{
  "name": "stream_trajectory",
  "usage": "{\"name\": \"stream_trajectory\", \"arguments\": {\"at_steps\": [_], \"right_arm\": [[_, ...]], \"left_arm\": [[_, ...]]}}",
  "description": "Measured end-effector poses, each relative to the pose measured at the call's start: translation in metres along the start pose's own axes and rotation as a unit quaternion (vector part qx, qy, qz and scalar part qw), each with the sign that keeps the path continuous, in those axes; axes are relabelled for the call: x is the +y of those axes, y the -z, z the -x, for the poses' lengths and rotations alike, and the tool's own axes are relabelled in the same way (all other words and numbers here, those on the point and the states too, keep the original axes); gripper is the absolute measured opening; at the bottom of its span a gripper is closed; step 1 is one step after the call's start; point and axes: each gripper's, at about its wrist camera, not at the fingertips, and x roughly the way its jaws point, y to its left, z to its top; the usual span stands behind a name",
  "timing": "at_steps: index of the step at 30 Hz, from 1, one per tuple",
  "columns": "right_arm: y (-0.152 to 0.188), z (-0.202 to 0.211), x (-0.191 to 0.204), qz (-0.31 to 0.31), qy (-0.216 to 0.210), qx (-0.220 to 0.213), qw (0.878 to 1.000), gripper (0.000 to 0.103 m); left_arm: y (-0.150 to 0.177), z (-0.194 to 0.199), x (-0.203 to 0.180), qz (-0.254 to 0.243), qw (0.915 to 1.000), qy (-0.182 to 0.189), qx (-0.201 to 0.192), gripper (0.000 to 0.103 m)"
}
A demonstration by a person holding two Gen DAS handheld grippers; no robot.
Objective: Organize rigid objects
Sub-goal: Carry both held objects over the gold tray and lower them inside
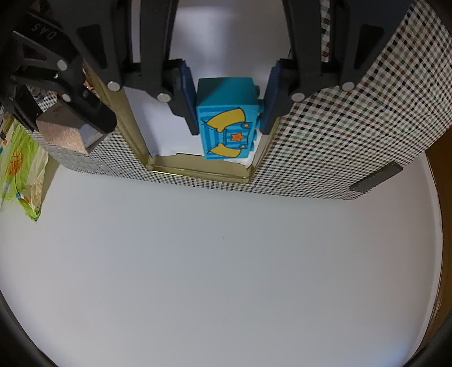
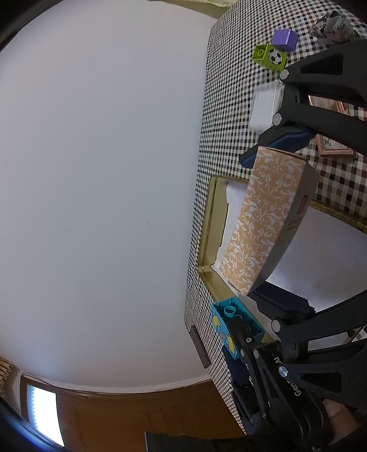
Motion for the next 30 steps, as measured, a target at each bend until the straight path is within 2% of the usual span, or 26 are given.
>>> {"name": "stream_trajectory", "arguments": {"at_steps": [12, 22, 30], "right_arm": [[-0.015, -0.02, 0.013, 0.008, -0.012, 0.022, 1.0, 0.082], [-0.03, -0.056, 0.003, -0.007, -0.037, 0.082, 0.996, 0.082], [-0.041, -0.09, -0.002, -0.003, -0.042, 0.134, 0.99, 0.082]], "left_arm": [[-0.011, -0.017, 0.011, -0.021, 0.9991, -0.004, 0.037, 0.041], [-0.025, -0.031, 0.012, -0.031, 0.9955, 0.026, 0.086, 0.041], [-0.038, -0.042, 0.008, -0.054, 0.9927, 0.025, 0.105, 0.041]]}}
